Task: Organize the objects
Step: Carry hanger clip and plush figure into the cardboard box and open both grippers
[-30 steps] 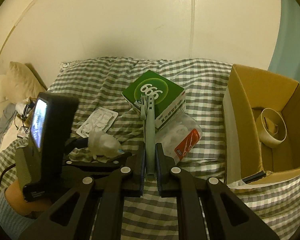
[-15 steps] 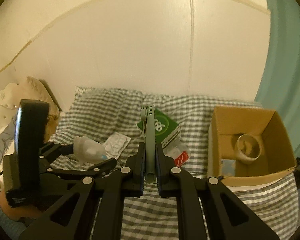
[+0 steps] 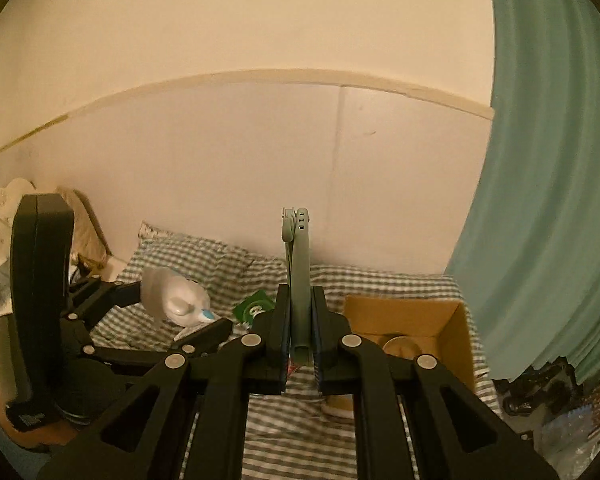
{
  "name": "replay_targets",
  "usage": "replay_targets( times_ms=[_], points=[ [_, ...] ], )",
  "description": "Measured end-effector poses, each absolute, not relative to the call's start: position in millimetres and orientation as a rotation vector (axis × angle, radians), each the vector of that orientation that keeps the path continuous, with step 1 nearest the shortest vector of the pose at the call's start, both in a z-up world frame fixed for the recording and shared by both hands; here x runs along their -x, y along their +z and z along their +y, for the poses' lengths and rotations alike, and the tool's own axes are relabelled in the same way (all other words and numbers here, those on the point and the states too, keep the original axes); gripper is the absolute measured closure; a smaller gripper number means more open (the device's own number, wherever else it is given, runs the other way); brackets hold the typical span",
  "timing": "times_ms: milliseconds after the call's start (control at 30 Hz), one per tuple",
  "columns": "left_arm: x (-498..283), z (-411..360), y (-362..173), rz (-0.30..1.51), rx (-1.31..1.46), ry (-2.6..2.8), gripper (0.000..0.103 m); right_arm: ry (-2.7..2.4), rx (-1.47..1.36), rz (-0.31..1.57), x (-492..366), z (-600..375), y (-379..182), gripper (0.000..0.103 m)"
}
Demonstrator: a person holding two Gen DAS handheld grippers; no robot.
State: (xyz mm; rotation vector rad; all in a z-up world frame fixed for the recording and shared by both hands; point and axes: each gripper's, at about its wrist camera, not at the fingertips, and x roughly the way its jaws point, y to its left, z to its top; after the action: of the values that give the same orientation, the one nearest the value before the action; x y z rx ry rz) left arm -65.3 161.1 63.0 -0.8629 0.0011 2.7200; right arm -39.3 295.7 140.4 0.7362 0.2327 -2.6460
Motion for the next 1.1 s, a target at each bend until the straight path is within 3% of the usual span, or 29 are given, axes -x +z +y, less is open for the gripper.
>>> replay_targets(
  times_ms=[167,500,700,967,1033,1100],
  points=[
    [82,204,64,0.042,0.85,2.679,0.022,-2.716,-0.748,0.322,63,323,145,0.095],
    [135,275,4,0.104,0.981,2.573,0.022,-2.731,-1.024,0.258,157,378,68,0.095],
    [159,298,-45,0.137,1.092,2.473,0.022,-2.719,-1.163,0.209,189,402,25,0.095],
    [164,313,-69,0.113,1.158,2.397,0.02,-2.717,-1.273,0.133,199,434,-7,0.094],
    [165,311,-66,0.105,1.173,2.386,0.017,-2.728,-1.26,0.118,201,435,-3,0.094],
    [162,306,-58,0.121,1.153,2.416,0.005,-2.745,-1.236,0.119,198,436,2,0.089]
  ],
)
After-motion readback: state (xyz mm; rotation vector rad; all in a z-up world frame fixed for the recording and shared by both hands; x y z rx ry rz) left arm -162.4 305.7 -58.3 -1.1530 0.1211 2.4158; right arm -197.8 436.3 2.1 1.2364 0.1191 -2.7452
